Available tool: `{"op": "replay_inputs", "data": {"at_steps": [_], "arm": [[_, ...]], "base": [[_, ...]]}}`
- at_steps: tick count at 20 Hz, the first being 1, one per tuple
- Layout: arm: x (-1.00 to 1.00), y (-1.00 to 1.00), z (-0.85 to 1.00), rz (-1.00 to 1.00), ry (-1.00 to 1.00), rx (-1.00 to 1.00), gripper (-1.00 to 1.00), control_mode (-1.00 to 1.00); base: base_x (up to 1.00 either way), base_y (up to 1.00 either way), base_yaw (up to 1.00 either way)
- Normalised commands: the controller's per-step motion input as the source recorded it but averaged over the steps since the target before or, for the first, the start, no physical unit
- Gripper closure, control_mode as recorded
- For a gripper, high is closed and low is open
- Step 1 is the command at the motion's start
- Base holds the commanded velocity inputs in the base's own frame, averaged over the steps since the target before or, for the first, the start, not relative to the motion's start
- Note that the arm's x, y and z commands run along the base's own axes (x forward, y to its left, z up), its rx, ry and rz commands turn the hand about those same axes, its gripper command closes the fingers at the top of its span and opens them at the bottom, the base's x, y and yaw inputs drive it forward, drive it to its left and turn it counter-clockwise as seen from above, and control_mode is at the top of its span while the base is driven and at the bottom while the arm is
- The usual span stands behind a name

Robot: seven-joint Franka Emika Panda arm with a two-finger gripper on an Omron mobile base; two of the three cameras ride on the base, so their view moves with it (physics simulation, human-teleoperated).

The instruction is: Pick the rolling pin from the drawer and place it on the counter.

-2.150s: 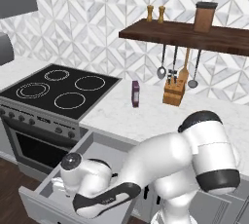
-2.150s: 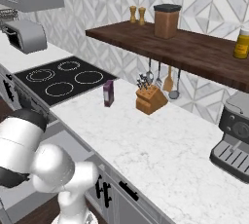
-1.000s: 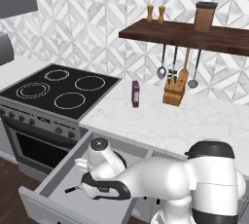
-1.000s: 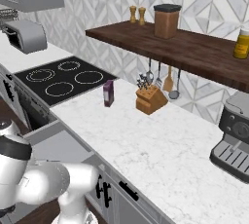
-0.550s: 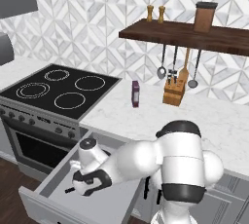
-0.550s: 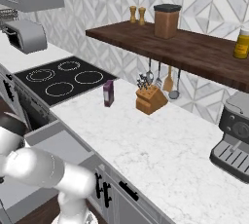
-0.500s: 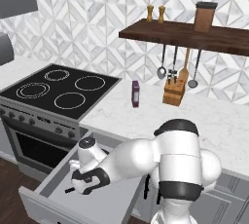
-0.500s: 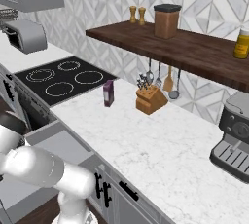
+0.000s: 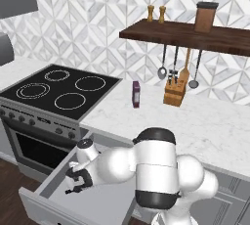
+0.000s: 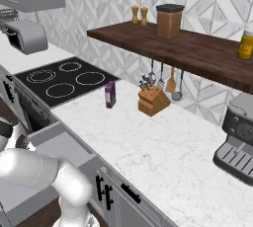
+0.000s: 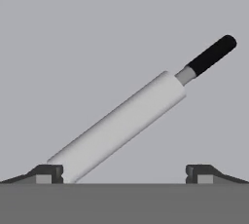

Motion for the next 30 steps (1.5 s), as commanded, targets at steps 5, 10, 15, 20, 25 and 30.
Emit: {"op": "replay_inputs", "data": {"at_steps": [5, 10, 15, 20, 25, 30], "arm": [[0.08, -0.11, -0.29, 0.00, 0.00, 0.00, -1.00, -1.00], [0.13, -0.02, -0.43, 0.00, 0.00, 0.00, -1.00, -1.00], [0.20, 0.00, -0.47, 0.00, 0.00, 0.00, -1.00, -1.00], [0.00, 0.00, -0.41, 0.00, -0.02, 0.00, 1.00, -1.00], [-0.36, 0.03, -0.09, -0.01, -0.10, 0.00, 1.00, -1.00], [-0.35, 0.01, 0.56, -0.02, -0.02, 0.07, 1.00, -1.00]], "base": [[0.00, 0.00, 0.00], [0.00, 0.00, 0.00], [0.00, 0.00, 0.00], [0.00, 0.00, 0.00], [0.00, 0.00, 0.00], [0.00, 0.00, 0.00]]}}
